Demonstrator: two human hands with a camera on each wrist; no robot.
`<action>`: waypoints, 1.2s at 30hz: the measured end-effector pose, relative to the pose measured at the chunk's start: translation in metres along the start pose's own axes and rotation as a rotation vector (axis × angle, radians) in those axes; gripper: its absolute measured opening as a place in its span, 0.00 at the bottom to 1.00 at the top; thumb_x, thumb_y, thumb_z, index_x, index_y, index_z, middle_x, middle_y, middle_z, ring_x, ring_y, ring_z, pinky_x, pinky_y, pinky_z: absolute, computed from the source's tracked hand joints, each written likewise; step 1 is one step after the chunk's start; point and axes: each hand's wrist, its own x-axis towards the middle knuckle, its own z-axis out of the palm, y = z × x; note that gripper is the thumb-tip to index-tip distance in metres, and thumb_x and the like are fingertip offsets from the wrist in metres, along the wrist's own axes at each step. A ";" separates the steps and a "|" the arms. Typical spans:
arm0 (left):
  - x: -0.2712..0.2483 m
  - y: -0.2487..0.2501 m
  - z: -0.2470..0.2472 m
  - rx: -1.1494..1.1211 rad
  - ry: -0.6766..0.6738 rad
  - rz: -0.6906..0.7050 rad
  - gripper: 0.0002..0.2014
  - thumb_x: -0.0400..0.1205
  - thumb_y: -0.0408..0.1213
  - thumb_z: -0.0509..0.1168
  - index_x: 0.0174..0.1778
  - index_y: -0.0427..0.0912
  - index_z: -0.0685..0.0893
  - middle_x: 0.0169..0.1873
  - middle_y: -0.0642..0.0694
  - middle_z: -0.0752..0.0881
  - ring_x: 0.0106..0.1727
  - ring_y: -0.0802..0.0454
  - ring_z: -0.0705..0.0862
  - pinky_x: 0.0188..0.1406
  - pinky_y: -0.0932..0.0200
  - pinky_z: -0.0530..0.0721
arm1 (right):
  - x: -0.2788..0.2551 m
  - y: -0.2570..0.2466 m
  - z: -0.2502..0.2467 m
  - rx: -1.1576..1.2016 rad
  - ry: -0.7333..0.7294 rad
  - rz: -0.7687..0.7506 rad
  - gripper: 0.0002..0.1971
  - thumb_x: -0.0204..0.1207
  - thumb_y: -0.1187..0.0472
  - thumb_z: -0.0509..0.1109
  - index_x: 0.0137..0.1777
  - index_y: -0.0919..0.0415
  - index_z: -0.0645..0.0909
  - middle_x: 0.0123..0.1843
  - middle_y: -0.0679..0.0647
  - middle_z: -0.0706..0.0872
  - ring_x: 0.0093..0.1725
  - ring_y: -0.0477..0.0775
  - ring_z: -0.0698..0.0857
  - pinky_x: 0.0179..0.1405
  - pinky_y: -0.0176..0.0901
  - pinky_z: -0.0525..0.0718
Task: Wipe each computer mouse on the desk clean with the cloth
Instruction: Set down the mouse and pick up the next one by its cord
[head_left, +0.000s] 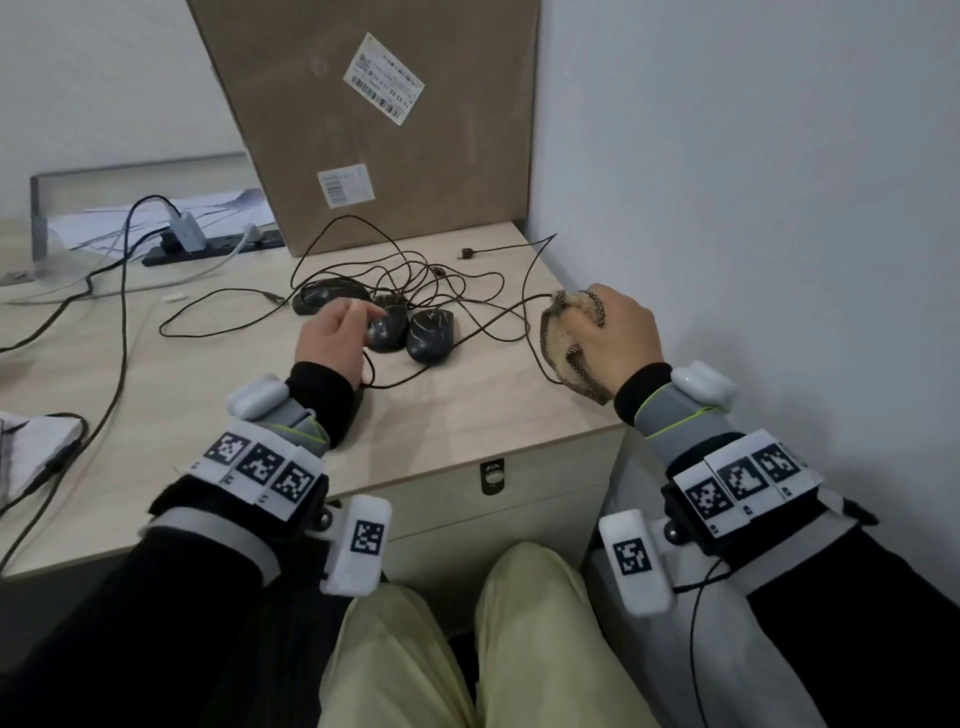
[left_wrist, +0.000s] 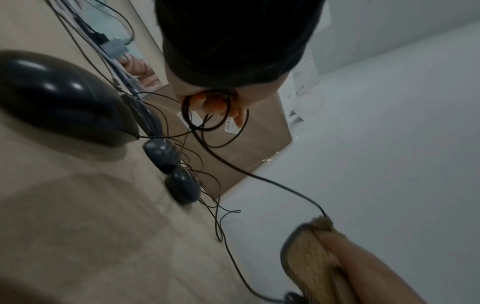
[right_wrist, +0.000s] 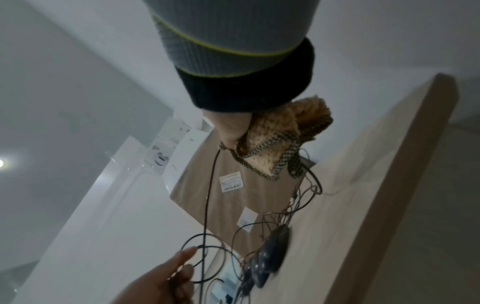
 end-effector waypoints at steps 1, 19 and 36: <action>-0.005 0.003 0.005 0.022 -0.021 0.015 0.15 0.85 0.36 0.55 0.40 0.44 0.85 0.27 0.51 0.76 0.28 0.58 0.71 0.27 0.69 0.71 | -0.001 -0.003 0.002 0.031 0.000 0.006 0.17 0.75 0.51 0.63 0.27 0.53 0.63 0.27 0.49 0.70 0.37 0.60 0.71 0.33 0.44 0.58; -0.042 0.021 0.043 -0.177 -0.428 0.003 0.10 0.83 0.33 0.63 0.58 0.40 0.83 0.34 0.53 0.76 0.30 0.67 0.75 0.26 0.77 0.71 | -0.021 -0.035 0.044 -0.081 -0.255 -0.110 0.12 0.77 0.54 0.63 0.36 0.59 0.71 0.36 0.56 0.78 0.41 0.62 0.78 0.35 0.46 0.68; -0.028 0.016 0.042 -0.618 -0.337 -0.206 0.19 0.89 0.34 0.46 0.33 0.40 0.74 0.22 0.52 0.83 0.34 0.52 0.82 0.37 0.61 0.77 | -0.030 -0.022 0.047 -0.078 -0.317 -0.140 0.18 0.75 0.48 0.65 0.29 0.54 0.65 0.29 0.49 0.74 0.38 0.61 0.78 0.34 0.51 0.72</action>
